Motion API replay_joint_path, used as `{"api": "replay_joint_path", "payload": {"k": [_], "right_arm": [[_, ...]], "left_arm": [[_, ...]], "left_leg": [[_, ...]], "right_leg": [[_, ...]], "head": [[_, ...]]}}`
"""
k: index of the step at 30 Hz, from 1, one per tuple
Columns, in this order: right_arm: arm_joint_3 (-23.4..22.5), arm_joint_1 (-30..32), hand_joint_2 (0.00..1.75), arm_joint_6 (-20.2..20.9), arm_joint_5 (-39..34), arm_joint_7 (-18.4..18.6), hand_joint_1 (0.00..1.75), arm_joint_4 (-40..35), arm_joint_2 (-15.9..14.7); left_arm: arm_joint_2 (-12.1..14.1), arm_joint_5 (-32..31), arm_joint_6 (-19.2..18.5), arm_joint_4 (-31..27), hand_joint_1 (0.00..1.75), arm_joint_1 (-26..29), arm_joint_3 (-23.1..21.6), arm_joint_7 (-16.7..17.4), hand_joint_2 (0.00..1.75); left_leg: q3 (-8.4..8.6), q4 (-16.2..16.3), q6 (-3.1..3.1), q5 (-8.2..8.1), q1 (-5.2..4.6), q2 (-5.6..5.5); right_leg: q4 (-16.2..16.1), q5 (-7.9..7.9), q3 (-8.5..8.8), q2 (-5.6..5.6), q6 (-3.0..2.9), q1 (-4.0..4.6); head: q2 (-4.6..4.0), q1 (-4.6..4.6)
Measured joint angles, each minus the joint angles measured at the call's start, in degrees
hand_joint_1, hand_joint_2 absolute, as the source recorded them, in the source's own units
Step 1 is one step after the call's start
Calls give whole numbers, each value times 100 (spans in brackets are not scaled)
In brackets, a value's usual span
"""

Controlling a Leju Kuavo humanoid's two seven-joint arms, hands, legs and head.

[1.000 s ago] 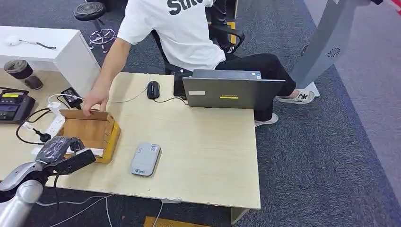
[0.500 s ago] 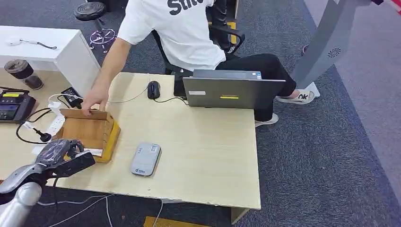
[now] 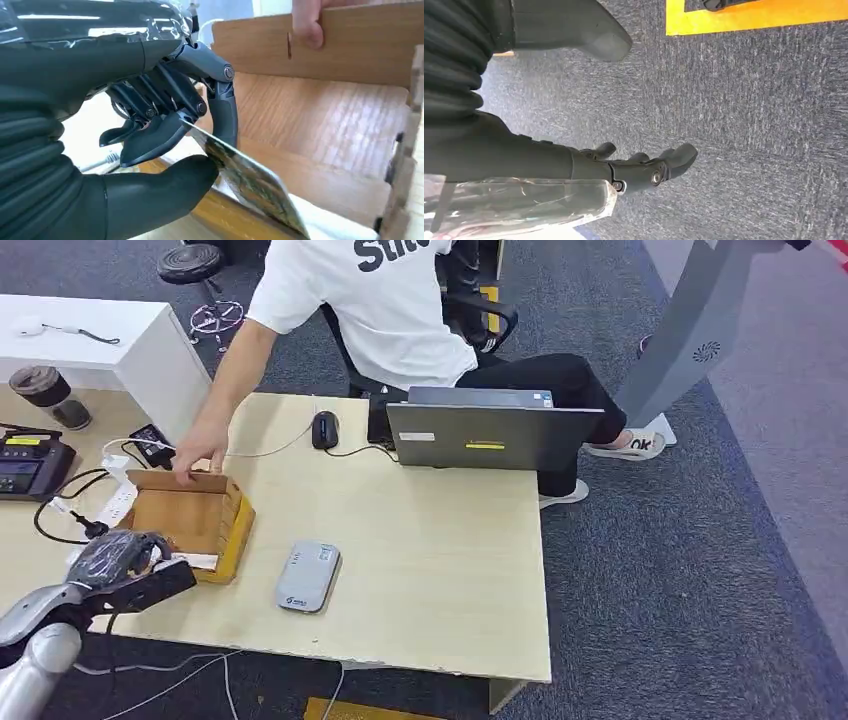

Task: Pass the card to the sensor for recognition and then transmit it.

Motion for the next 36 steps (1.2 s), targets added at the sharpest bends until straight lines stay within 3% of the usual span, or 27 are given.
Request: {"api": "replay_joint_path", "payload": {"k": [18,36], "right_arm": [[2,-12,175,-68,66,-2,0,9,0],[2,-13,175,-70,61,0,0,22,0]], "left_arm": [[4,-260,319,0,175,-640,-55,182,175],[-188,-396,523,-2,175,-635,-89,332,175]], "left_leg": [[0,1,0,0,0,0],[-1,1,0,0,0,0]], "right_leg": [[0,0,0,0,0,0],[0,0,-1,0,0,0]], "head": [[0,2],[0,0]]}}
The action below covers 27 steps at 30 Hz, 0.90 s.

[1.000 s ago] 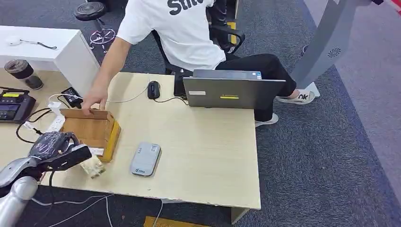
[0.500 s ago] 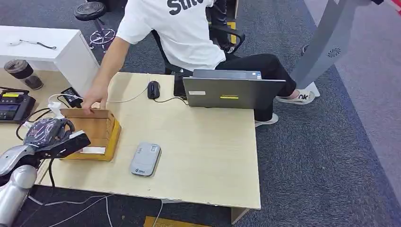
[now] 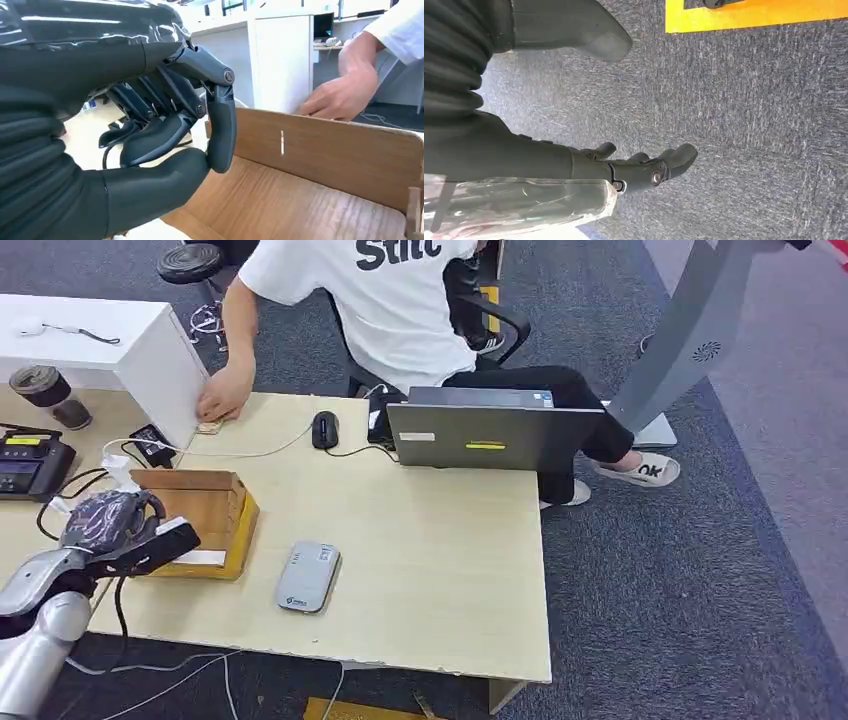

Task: Pass the card to the sensor for recognition and then transmit it.

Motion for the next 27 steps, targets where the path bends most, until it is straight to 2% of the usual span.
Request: {"api": "replay_joint_path", "payload": {"k": [3,4,7,9,10,11,19,27], "right_arm": [[0,1,175,0,0,0,0,0,0],[-2,0,175,0,0,0,0,0,0],[0,4,175,0,-2,17,0,7,0],[-2,2,175,0,-2,20,0,13,0],[-2,3,175,-2,-4,20,0,15,0],[-2,5,175,-4,-4,20,0,18,0],[-2,25,175,-18,-103,46,0,20,0],[-22,43,175,-59,-190,50,0,20,0]], "left_arm": [[-4,0,2,0,164,9,-2,0,175],[-4,2,11,0,169,25,-5,2,175],[-28,-2,98,-20,168,130,-9,46,175],[-48,4,182,-85,152,242,-7,50,175],[-55,20,234,-123,112,303,-7,50,175],[-63,42,291,-177,0,384,-4,48,175],[-182,166,837,-870,0,1198,389,35,175],[-693,264,1382,-1570,0,1978,1185,-236,175]], "left_leg": [[0,0,0,0,0,0],[0,0,0,0,0,0],[0,0,0,0,0,1],[-1,0,0,0,0,1],[-1,0,0,-1,0,1],[-2,0,1,-1,0,1],[-6,0,2,-2,0,0],[-6,0,2,-2,-1,1]], "right_leg": [[0,0,0,0,0,0],[0,0,0,0,0,0],[0,0,0,1,0,0],[0,0,0,0,0,0],[0,0,0,1,0,0],[0,0,0,1,0,0],[-1,-1,-1,0,0,0],[-1,-1,-2,1,0,-1]], "head": [[0,2],[0,2],[0,0],[0,2],[0,2],[0,2],[0,2],[0,4]]}}
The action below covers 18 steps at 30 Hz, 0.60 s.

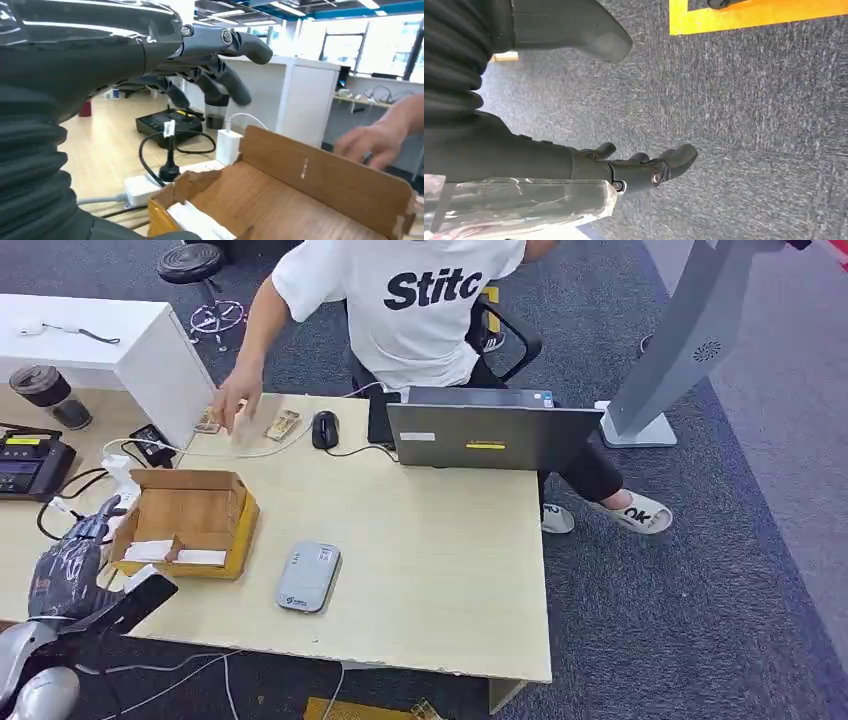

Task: Pass the card to the sensor for recognition and then transmit it.

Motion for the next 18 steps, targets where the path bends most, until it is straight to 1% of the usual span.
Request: {"api": "replay_joint_path", "payload": {"k": [3,9,13,18], "right_arm": [[-20,1,175,-39,-11,-17,0,0,0],[-50,2,175,-52,-20,0,0,0,0],[-85,3,175,-52,-20,13,0,0,0],[-122,2,175,-61,-20,9,0,0,0]], "left_arm": [[-164,107,131,-166,0,176,209,-109,175],[-498,192,236,-395,0,423,581,-293,175],[-656,221,280,-533,0,560,749,-382,175],[-782,278,293,-625,0,628,911,-452,175]], "left_leg": [[0,0,0,0,0,-1],[0,0,0,0,0,-2],[-1,0,0,0,0,-4],[-1,0,0,0,0,-4]], "right_leg": [[0,0,0,-1,0,0],[0,0,0,-2,0,0],[0,0,1,-5,0,0],[0,0,1,-7,0,0]], "head": [[0,-2],[0,-2],[0,-2],[0,-2]]}}
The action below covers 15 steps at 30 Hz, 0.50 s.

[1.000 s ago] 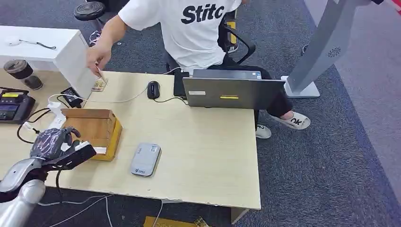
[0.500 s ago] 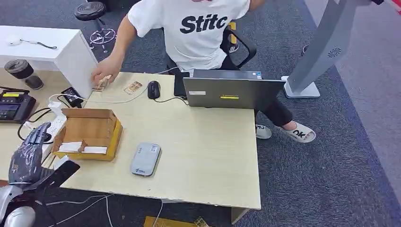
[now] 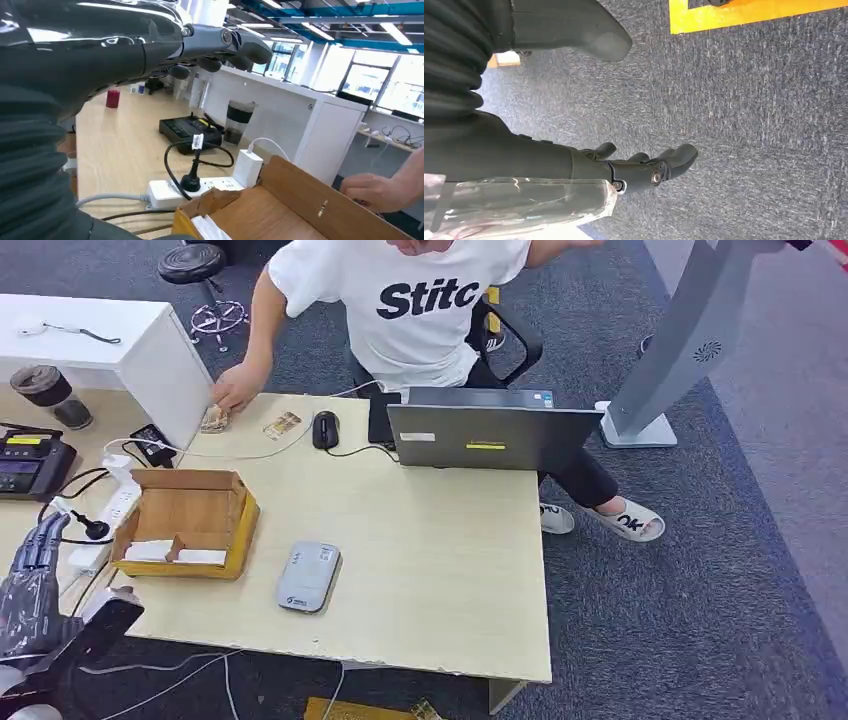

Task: Pass the card to the sensor for recognition and then transmit it.

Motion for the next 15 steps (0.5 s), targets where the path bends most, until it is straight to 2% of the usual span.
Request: {"api": "replay_joint_path", "payload": {"k": [15], "right_arm": [[-13,-3,175,4,0,-9,0,0,0]], "left_arm": [[-114,-26,-13,-7,0,-1,85,-57,175]], "left_leg": [[0,0,0,0,0,0]], "right_leg": [[0,0,0,0,0,0]], "head": [[0,0]]}}
